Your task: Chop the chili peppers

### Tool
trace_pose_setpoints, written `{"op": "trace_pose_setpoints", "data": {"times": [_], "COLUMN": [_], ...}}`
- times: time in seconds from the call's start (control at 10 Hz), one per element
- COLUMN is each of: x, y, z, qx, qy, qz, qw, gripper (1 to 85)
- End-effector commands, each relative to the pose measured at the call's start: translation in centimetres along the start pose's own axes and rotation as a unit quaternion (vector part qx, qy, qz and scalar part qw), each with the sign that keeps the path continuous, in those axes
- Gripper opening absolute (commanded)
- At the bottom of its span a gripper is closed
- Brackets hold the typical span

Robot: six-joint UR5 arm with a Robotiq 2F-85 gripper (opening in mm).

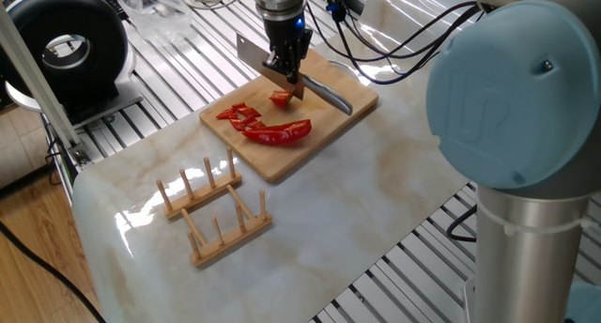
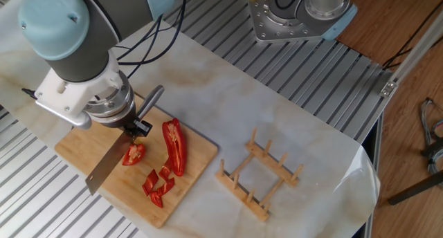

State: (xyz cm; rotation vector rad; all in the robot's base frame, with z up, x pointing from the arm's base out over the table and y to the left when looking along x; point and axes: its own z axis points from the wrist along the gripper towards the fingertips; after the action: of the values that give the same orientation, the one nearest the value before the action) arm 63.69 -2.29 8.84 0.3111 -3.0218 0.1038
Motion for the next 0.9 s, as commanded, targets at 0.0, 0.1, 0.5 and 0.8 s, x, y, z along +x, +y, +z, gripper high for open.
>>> {"op": "trace_pose_setpoints", "data": {"times": [0.0, 0.1, 0.5, 0.8], "x": [-0.47, -0.52, -0.42, -0.69], "y": [0.83, 1.1, 1.34, 1.54], "z": [-0.04, -0.16, -0.5, -0.37], "qx": [-0.017, -0.02, -0.022, -0.025], "qy": [-0.003, -0.002, 0.0, -0.002], "qz": [0.006, 0.007, 0.007, 0.006], "qw": [0.9998, 0.9998, 0.9997, 0.9997], "gripper": [1.3, 1.3, 1.3, 1.3]}}
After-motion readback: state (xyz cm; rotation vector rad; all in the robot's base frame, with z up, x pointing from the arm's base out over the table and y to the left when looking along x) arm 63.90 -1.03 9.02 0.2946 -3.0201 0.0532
